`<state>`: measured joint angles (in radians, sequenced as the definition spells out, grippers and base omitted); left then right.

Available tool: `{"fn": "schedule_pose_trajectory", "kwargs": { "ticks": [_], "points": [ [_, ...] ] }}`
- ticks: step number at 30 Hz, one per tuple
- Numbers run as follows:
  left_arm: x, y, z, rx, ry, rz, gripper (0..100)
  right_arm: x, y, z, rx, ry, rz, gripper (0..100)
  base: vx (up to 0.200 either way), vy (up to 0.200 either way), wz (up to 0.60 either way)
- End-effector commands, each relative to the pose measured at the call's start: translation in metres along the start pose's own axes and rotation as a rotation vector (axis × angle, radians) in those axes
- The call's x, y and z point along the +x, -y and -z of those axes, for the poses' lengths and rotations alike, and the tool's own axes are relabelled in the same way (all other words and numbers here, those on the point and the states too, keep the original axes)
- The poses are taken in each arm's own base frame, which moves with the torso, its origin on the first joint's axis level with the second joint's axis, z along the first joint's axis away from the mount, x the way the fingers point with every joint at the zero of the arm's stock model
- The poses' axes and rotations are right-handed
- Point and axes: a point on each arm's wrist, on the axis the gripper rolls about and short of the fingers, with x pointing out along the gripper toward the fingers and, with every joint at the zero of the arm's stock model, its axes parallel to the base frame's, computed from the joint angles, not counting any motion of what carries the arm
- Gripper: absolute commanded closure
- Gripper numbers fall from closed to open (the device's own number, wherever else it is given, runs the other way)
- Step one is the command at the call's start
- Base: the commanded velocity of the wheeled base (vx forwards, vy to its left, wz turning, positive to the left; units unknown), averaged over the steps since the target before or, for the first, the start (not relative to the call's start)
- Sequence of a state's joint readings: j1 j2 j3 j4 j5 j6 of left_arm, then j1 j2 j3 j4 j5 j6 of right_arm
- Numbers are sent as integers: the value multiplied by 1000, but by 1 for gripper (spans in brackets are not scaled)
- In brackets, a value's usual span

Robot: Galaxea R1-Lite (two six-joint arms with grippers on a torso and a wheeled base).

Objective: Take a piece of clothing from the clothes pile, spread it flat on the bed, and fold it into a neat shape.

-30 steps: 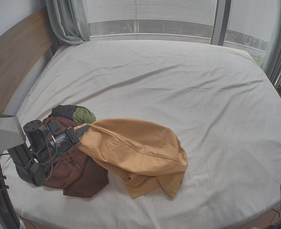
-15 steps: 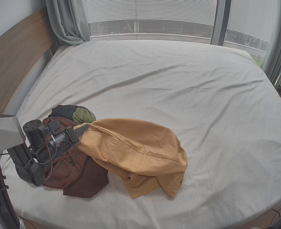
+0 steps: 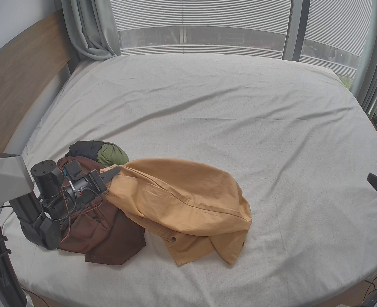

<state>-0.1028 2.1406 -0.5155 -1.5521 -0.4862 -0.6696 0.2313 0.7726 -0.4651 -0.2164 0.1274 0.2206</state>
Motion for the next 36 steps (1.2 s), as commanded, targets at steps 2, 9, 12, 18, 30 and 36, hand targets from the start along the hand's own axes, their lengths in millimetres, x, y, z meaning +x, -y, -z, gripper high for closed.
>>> {"fn": "schedule_pose_trajectory", "kwargs": {
  "ticks": [2,9,12,18,30,36],
  "points": [
    [1,4,2,3,-5,10,100,72,-12,-12,-7,-109,-99,0,0,0,0],
    [3,8,3,6,-10,21,100,110,-16,-3,-10,-136,-130,0,0,0,0],
    [3,8,2,8,-6,23,100,121,-14,9,11,-186,-123,0,0,0,0],
    [1,11,0,8,-1,27,100,145,-10,44,81,-251,-141,0,0,0,0],
    [1,9,0,8,0,22,100,160,-2,81,133,-338,-204,0,0,0,0],
    [1,9,0,8,0,22,100,170,7,101,164,-429,-185,0,0,0,0]
  ]
}}
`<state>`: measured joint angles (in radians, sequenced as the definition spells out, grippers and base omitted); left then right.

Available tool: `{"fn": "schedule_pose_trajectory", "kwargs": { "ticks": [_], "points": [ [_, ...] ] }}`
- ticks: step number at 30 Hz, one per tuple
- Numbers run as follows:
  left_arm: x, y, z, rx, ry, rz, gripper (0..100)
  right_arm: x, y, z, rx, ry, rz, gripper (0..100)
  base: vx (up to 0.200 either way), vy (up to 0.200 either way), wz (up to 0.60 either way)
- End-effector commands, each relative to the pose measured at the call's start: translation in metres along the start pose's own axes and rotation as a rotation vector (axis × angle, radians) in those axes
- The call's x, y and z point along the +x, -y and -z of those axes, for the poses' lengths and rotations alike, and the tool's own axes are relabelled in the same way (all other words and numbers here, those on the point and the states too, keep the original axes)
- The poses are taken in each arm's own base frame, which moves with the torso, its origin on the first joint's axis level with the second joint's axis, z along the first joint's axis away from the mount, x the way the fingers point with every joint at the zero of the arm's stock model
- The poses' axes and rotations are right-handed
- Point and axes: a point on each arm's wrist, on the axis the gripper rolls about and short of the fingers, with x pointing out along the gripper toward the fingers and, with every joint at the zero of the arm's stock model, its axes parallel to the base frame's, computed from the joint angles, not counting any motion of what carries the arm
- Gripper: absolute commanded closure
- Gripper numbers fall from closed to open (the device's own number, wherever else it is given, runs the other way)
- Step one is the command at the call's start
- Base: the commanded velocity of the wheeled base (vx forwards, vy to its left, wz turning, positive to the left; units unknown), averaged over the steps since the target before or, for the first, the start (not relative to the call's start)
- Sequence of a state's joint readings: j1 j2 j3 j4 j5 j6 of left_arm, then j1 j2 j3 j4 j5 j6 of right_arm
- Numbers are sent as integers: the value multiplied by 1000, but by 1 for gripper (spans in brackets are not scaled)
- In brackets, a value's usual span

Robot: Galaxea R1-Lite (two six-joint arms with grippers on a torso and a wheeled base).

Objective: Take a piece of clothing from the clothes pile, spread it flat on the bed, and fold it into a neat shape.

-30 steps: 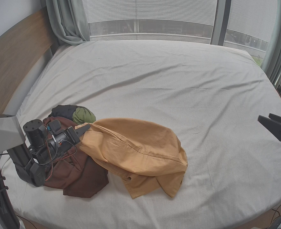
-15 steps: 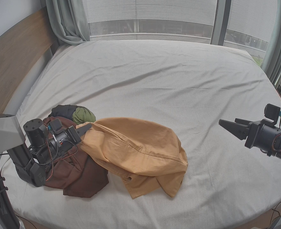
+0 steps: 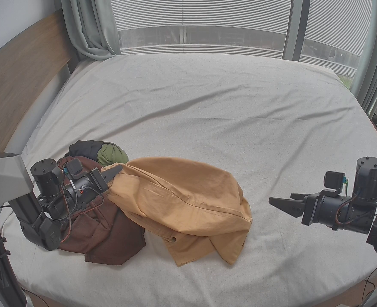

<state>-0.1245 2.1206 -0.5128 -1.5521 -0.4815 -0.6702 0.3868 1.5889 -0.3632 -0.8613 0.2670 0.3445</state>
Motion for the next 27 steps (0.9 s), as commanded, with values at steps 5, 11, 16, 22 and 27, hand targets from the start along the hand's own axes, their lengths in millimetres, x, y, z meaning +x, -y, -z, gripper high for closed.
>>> {"fn": "schedule_pose_trajectory", "kwargs": {
  "ticks": [5,11,16,22,27],
  "points": [
    [0,-1,0,-1,0,-2,100,22,20,27,80,-151,-6,0,0,0,0],
    [0,-1,0,0,1,-1,100,41,38,46,117,-164,11,0,0,0,0],
    [0,-1,0,-1,0,-2,100,53,48,61,203,-172,-64,0,0,0,0],
    [0,-1,0,-1,0,-2,100,70,62,79,241,-163,-59,0,0,0,0],
    [0,-1,0,-1,0,-2,100,81,70,89,244,-161,-58,0,0,0,0]
  ]
}}
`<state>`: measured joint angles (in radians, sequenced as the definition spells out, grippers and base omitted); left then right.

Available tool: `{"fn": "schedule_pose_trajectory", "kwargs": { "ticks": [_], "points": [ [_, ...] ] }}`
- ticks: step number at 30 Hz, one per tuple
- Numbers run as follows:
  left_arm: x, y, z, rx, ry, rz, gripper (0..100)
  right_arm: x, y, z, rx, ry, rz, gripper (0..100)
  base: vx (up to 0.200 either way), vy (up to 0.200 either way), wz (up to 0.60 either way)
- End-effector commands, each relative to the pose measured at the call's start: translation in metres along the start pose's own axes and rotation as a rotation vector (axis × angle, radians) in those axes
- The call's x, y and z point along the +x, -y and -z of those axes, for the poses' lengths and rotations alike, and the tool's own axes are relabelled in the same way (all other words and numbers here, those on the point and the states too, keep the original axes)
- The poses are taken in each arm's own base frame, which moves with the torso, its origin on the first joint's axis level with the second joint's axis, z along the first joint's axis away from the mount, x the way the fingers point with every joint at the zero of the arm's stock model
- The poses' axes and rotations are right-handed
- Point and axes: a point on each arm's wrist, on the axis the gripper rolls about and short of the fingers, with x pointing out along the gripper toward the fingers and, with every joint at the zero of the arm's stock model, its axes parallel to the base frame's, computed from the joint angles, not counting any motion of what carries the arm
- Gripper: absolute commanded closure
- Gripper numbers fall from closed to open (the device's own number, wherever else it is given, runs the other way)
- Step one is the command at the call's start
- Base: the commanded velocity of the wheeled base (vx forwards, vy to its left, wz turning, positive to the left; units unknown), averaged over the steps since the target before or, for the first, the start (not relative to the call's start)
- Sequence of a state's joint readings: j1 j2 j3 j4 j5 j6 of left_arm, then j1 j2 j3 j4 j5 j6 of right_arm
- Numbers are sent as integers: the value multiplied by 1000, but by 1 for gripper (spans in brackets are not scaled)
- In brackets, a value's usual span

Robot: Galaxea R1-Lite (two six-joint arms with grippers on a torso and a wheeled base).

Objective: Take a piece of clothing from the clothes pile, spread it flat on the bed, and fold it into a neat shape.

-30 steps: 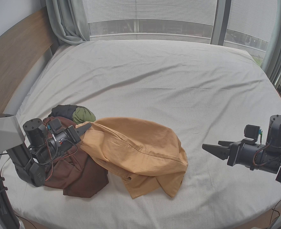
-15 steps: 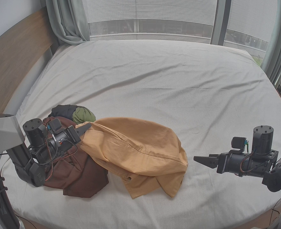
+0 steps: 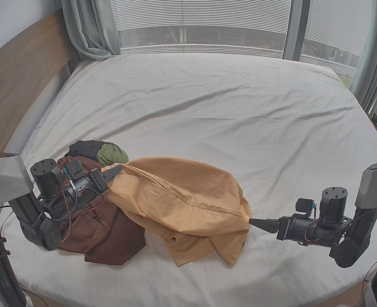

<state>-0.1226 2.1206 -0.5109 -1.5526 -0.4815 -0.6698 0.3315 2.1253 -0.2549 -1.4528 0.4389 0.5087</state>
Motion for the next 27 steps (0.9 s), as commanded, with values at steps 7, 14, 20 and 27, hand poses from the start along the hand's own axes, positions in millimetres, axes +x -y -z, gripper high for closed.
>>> {"fn": "schedule_pose_trajectory", "kwargs": {
  "ticks": [7,14,20,27],
  "points": [
    [1,0,-1,2,4,2,100,25,29,25,72,-63,39,0,0,0,0],
    [1,-1,-3,4,10,1,100,40,38,30,79,-72,41,0,0,0,0],
    [1,-1,-3,4,11,2,100,55,46,32,75,-69,40,0,0,0,0],
    [1,-1,-4,5,14,1,100,66,50,31,99,-52,26,0,0,0,0]
  ]
}}
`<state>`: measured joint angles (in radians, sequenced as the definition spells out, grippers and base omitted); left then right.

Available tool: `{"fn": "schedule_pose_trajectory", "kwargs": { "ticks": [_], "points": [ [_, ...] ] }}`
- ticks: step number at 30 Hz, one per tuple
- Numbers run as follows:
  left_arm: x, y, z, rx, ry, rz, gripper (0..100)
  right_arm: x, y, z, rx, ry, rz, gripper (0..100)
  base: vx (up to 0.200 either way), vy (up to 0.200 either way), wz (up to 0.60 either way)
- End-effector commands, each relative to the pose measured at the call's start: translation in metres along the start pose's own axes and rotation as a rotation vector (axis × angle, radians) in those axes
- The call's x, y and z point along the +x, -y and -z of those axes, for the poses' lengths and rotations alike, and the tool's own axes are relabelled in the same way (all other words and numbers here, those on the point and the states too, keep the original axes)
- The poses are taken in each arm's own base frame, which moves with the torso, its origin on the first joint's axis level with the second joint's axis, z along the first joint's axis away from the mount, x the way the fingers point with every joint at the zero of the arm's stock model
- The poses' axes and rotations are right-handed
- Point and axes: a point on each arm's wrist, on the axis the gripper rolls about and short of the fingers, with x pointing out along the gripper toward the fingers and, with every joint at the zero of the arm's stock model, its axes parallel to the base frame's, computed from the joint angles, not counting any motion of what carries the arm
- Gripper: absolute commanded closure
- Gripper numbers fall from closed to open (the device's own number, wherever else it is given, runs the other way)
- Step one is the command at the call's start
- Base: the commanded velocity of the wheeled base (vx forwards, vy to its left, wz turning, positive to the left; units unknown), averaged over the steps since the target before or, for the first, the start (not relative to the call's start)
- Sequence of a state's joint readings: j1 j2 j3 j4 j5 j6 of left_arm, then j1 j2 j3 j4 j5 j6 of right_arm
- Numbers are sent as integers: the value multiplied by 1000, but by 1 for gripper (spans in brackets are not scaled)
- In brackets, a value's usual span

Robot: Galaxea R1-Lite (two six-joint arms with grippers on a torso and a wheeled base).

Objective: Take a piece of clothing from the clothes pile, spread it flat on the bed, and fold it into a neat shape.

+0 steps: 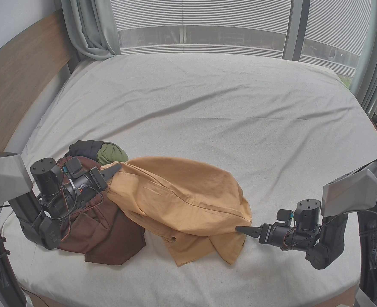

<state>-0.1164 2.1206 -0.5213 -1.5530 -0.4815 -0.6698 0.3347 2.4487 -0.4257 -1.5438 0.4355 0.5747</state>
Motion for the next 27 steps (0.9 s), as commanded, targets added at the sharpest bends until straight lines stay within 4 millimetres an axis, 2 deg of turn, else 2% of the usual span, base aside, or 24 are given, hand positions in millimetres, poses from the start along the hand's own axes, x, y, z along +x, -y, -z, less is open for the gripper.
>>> {"fn": "schedule_pose_trajectory", "kwargs": {
  "ticks": [1,8,16,27],
  "points": [
    [0,0,0,0,2,0,100,7,3,2,10,-4,-7,0,0,0,0],
    [0,0,-1,1,4,0,100,16,3,-1,2,13,-25,0,0,0,0],
    [0,-5,-6,2,22,-11,100,25,-14,-1,-11,12,-84,0,0,0,0],
    [1,-9,-6,-2,24,-20,100,-7,-50,-27,-56,93,-146,0,0,0,0]
  ]
}}
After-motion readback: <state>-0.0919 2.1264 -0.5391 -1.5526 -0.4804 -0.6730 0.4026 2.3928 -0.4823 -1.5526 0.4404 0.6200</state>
